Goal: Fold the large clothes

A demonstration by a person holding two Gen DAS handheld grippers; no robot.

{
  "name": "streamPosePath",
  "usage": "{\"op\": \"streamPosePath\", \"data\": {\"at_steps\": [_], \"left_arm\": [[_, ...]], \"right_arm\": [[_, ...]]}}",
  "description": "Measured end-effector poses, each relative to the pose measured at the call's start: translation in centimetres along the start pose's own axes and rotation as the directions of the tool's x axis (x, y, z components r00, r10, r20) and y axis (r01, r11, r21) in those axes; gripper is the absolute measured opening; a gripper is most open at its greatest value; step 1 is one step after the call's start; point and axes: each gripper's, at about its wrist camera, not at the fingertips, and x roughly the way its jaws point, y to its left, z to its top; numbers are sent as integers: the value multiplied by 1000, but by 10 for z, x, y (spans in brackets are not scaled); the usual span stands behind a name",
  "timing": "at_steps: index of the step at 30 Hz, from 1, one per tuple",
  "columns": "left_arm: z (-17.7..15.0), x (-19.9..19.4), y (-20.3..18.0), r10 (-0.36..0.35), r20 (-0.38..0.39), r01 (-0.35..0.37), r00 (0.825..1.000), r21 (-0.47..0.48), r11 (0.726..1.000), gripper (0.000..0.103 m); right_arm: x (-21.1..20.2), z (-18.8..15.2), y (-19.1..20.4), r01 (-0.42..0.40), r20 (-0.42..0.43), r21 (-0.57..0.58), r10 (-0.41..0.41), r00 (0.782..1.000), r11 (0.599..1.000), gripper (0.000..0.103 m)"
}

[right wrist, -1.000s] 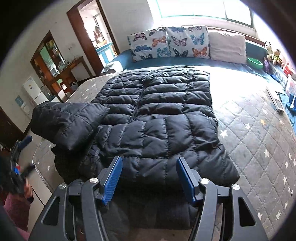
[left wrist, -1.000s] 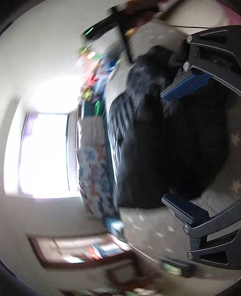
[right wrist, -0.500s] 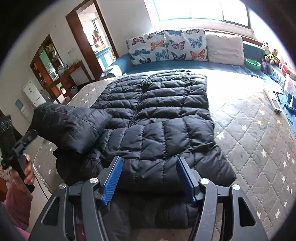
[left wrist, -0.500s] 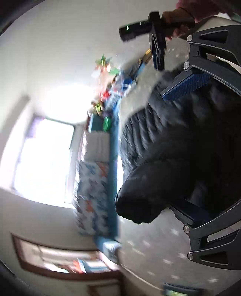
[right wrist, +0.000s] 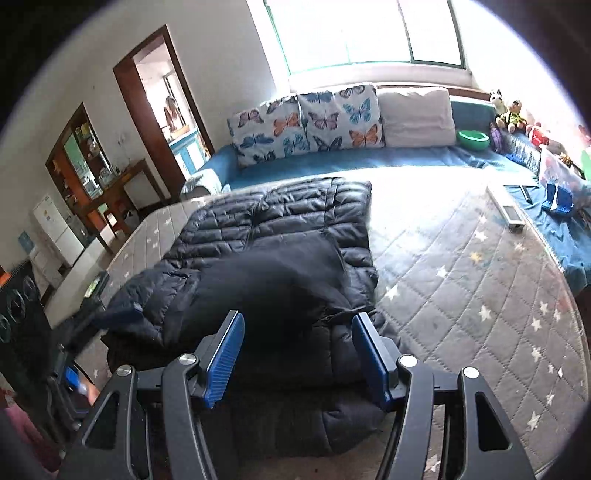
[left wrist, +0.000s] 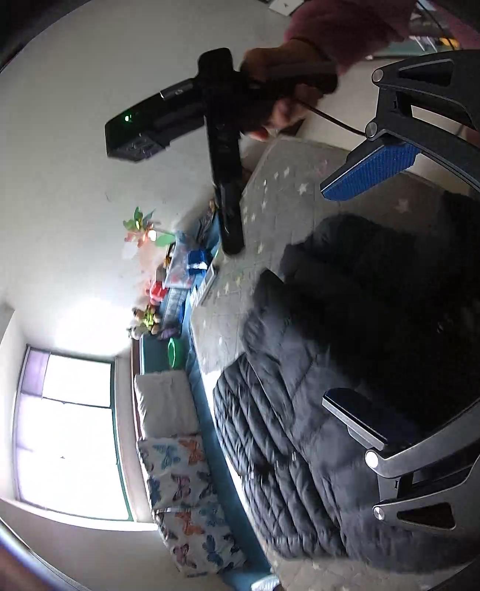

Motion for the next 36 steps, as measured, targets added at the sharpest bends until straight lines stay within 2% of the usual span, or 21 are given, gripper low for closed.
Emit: {"op": "streamPosePath", "data": {"at_steps": [2, 5, 8, 10, 11, 13, 15, 16, 18, 19, 20, 22, 25, 27, 29, 31, 34, 36], "left_arm": [[-4, -19, 15, 40, 12, -40, 999, -16, 999, 103], [-7, -46, 46, 158, 18, -156, 987, -68, 985, 103], [-20, -74, 97, 295, -22, -294, 955, -156, 943, 103], [-33, -86, 128, 344, -64, -350, 937, -215, 912, 103], [-35, -90, 141, 349, -75, -357, 934, -237, 904, 103], [-44, -95, 160, 349, -89, -360, 933, -259, 896, 94], [-54, -97, 175, 329, -97, -343, 939, -283, 896, 89], [-60, -95, 183, 319, -114, -339, 941, -305, 890, 83], [-67, -89, 192, 278, -147, -313, 949, -342, 886, 75], [-74, -84, 198, 252, -160, -295, 954, -360, 885, 71], [-80, -80, 203, 238, -184, -292, 954, -375, 880, 65], [-89, -75, 205, 234, -211, -300, 949, -376, 877, 62], [-99, -76, 207, 222, -202, -285, 954, -378, 881, 62], [-106, -69, 210, 221, -218, -290, 950, -369, 883, 62], [-112, -59, 213, 220, -240, -298, 945, -364, 882, 62], [-120, -51, 218, 206, -253, -292, 945, -378, 879, 62], [-119, -50, 217, 208, -257, -295, 944, -373, 879, 63], [-113, -55, 213, 224, -270, -313, 936, -356, 880, 63]], "right_arm": [[0, 2, 2, 1, 8, -13, -1, 1000, 1000, 68], [15, 4, 5, 9, -10, -34, -9, 1000, 999, 69], [43, 4, 0, -4, -59, -16, 3, 998, 1000, 69], [57, 5, -1, 8, -82, -5, -8, 997, 1000, 69], [66, 6, -4, 27, -85, 2, -27, 996, 1000, 69], [75, 6, -8, 48, -87, 17, -46, 995, 999, 69], [86, 8, -14, 11, -104, 50, -6, 995, 999, 69], [90, 7, -16, -2, -112, 61, 9, 994, 998, 69], [92, 5, -16, -22, -120, 71, 31, 992, 997, 52], [91, 6, -14, -24, -123, 66, 32, 992, 998, 35], [87, 6, -12, -19, -119, 57, 25, 993, 998, 30], [74, 7, -6, 5, -96, 29, -2, 995, 1000, 14], [44, 11, 5, -4, -45, -11, 3, 999, 1000, 14], [34, 8, 10, 10, -26, -35, -11, 1000, 999, 14], [48, 0, 6, 32, -63, -36, -35, 997, 999, 14], [80, -15, -9, 67, -140, -13, -68, 988, 998, 14], [114, -36, -30, 11, -214, 104, 12, 977, 995, 14], [109, -34, -30, 11, -210, 108, 12, 978, 994, 14]]}}
